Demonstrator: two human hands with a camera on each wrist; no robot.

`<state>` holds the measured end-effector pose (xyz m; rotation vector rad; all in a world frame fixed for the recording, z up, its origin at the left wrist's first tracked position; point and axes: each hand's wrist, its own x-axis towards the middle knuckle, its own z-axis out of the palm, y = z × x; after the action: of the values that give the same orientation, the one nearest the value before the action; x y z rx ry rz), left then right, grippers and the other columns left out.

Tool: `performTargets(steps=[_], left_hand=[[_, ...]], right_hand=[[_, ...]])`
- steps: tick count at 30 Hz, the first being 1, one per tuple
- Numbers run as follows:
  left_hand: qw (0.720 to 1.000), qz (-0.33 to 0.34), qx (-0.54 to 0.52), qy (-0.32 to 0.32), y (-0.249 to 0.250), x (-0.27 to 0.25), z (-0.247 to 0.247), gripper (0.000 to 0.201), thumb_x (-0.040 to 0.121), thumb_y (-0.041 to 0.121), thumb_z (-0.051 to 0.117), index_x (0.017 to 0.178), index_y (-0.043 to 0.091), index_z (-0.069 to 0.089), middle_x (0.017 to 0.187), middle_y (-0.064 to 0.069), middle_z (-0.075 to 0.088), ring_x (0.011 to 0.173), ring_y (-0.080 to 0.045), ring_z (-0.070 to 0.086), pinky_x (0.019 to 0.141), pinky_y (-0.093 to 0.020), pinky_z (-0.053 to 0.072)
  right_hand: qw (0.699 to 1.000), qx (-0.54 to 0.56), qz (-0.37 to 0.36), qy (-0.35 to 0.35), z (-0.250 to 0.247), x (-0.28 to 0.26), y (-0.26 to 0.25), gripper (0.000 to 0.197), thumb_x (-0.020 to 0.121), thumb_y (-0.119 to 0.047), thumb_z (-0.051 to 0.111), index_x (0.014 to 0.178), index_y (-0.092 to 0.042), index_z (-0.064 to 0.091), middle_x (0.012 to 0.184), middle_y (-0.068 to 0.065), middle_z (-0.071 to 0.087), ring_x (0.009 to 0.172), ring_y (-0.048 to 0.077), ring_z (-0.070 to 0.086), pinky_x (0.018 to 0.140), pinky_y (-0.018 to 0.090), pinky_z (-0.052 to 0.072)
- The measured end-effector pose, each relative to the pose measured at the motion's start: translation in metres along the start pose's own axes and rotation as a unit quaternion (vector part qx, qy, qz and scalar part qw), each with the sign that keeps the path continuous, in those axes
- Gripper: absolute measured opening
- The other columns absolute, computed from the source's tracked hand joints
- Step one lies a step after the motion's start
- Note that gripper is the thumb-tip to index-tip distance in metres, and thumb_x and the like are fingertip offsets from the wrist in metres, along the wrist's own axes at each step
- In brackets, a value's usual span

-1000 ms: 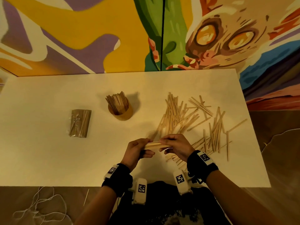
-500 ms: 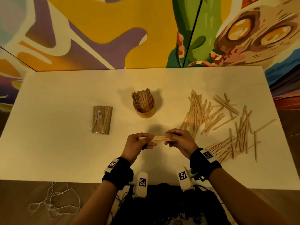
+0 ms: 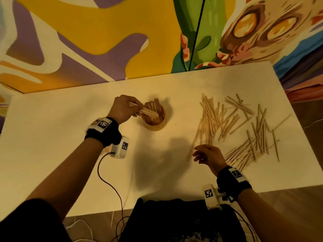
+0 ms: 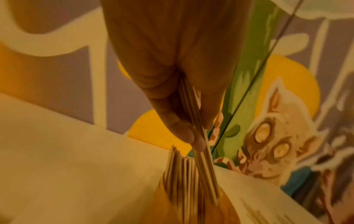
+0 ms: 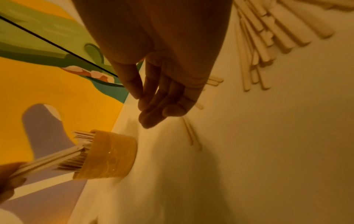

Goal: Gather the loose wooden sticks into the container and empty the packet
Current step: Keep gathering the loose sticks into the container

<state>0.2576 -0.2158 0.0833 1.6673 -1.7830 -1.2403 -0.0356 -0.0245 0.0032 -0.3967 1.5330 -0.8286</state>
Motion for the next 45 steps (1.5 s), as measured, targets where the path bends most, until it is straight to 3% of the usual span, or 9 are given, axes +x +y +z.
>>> performTargets(steps=[4,9,13,20,27,32,35,39,45], left_hand=[[0.985,0.034,0.140,-0.099,0.016,0.029,0.020,0.007,0.084,0.009,0.070,0.089,0.003,0.070,0.073,-0.014,0.071,0.051,-0.003,0.065,0.055,-0.014,0.053],[0.932,0.055,0.295,-0.202,0.037,0.044,0.053,0.013,0.085,0.015,0.066,0.095,0.009,0.071,0.094,-0.012,0.070,0.085,-0.022,0.063,0.068,-0.024,0.045],[0.909,0.059,0.352,-0.214,0.027,0.042,0.070,0.017,0.084,0.008,0.058,0.097,0.007,0.070,0.097,-0.010,0.064,0.090,-0.030,0.061,0.071,-0.030,0.044],[0.926,0.085,0.344,-0.130,0.005,0.035,0.081,0.016,0.082,0.013,0.065,0.098,0.008,0.067,0.102,-0.017,0.063,0.094,-0.037,0.058,0.076,-0.036,0.044],[0.924,0.100,0.369,0.016,0.030,0.019,0.069,0.029,0.083,0.044,0.055,0.093,0.022,0.071,0.096,-0.009,0.070,0.086,-0.036,0.063,0.068,-0.038,0.049],[0.936,0.138,0.301,0.122,0.051,-0.011,0.089,0.024,0.085,0.033,0.060,0.088,0.013,0.072,0.084,-0.015,0.070,0.076,-0.039,0.064,0.063,-0.041,0.050],[0.951,0.143,0.275,0.019,0.056,-0.038,0.148,0.013,0.090,0.029,0.062,0.083,0.020,0.069,0.069,-0.006,0.068,0.064,-0.027,0.063,0.059,-0.035,0.049],[0.954,0.058,0.242,-0.167,0.057,-0.067,0.253,0.006,0.090,0.030,0.062,0.094,0.030,0.066,0.087,0.010,0.067,0.074,-0.009,0.061,0.072,-0.032,0.052],[0.926,0.016,0.301,-0.228,0.063,-0.078,0.369,0.051,0.087,0.044,0.058,0.130,0.017,0.050,0.128,-0.001,0.050,0.116,-0.022,0.051,0.090,-0.036,0.046]], right_hand=[[0.999,-0.019,0.017,0.027,-0.015,-0.006,0.013,0.020,0.096,-0.010,0.054,0.092,0.005,0.067,0.076,0.020,0.069,0.062,0.027,0.064,0.058,0.031,0.049],[0.998,-0.027,0.029,0.041,-0.035,-0.011,0.023,0.021,0.097,-0.008,0.052,0.093,0.006,0.067,0.076,0.020,0.070,0.062,0.028,0.064,0.055,0.030,0.050],[0.998,-0.031,0.021,0.049,-0.047,-0.012,0.027,0.020,0.096,-0.007,0.053,0.091,0.005,0.068,0.075,0.020,0.070,0.060,0.027,0.065,0.054,0.028,0.051],[0.998,-0.039,0.029,0.035,-0.069,-0.018,0.026,0.019,0.095,-0.006,0.054,0.089,0.005,0.068,0.072,0.018,0.069,0.056,0.025,0.064,0.052,0.028,0.048],[0.997,-0.069,0.023,0.031,-0.120,-0.018,0.023,0.019,0.095,-0.007,0.055,0.083,0.000,0.068,0.068,0.014,0.068,0.053,0.023,0.063,0.051,0.027,0.046],[0.995,-0.054,0.054,0.061,-0.178,-0.014,0.024,0.018,0.095,-0.007,0.056,0.084,0.000,0.068,0.068,0.015,0.068,0.052,0.023,0.062,0.049,0.027,0.044],[0.990,-0.075,0.090,0.078,-0.214,-0.009,0.031,0.020,0.095,-0.007,0.053,0.089,0.003,0.069,0.071,0.015,0.069,0.053,0.022,0.063,0.049,0.026,0.046],[0.982,-0.123,0.134,0.045,-0.243,-0.003,0.040,0.021,0.096,-0.005,0.051,0.091,0.002,0.069,0.079,0.018,0.071,0.058,0.020,0.067,0.056,0.026,0.053],[0.984,-0.039,0.175,-0.017,-0.238,0.009,0.035,0.016,0.096,0.000,0.052,0.088,0.004,0.065,0.070,0.016,0.070,0.055,0.020,0.070,0.054,0.028,0.058]])
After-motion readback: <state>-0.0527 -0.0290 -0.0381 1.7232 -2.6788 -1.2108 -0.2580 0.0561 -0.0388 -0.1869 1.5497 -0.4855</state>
